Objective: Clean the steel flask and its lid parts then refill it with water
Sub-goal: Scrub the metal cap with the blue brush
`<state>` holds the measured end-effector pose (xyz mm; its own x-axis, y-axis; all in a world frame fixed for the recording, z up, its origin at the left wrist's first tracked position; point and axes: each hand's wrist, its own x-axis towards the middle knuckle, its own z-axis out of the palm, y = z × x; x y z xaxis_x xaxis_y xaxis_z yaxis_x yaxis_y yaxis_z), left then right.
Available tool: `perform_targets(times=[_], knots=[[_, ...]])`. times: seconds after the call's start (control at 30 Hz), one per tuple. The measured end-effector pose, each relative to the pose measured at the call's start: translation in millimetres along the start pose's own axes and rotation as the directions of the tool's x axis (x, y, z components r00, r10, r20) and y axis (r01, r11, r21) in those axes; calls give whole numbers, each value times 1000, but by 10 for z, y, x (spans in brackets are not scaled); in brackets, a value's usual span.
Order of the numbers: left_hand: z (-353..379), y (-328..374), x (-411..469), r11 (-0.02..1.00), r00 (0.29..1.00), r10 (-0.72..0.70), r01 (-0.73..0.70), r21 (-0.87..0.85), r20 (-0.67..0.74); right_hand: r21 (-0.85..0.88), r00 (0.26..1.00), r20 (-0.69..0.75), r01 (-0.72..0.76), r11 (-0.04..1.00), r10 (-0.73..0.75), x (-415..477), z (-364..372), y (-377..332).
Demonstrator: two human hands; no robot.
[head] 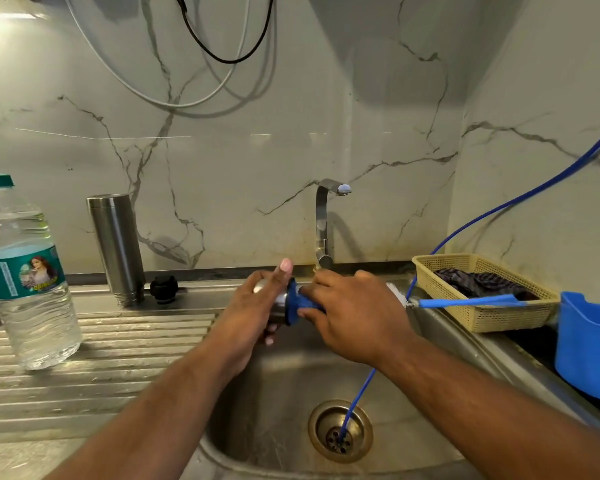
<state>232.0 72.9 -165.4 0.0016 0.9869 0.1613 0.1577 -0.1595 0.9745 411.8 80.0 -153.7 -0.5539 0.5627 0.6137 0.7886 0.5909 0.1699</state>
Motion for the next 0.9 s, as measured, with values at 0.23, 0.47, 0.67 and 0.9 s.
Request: perform_targets(times=[0.23, 0.47, 0.67, 0.9], knots=[[-23, -9, -15, 894, 938, -347, 335, 299, -14, -190, 932, -60, 341, 921, -357, 12, 1, 14], [-83, 148, 33, 909, 944, -290, 324, -264, 159, 210, 990, -88, -86, 974, 106, -6, 15, -13], [101, 181, -1, 861, 963, -157, 24, -508, -219, 108, 997, -55, -44, 993, 50, 52, -43, -224], [23, 52, 107, 950, 946, 170, -83, 300, -277, -77, 998, -44, 45, 996, -49, 74, -155, -133]])
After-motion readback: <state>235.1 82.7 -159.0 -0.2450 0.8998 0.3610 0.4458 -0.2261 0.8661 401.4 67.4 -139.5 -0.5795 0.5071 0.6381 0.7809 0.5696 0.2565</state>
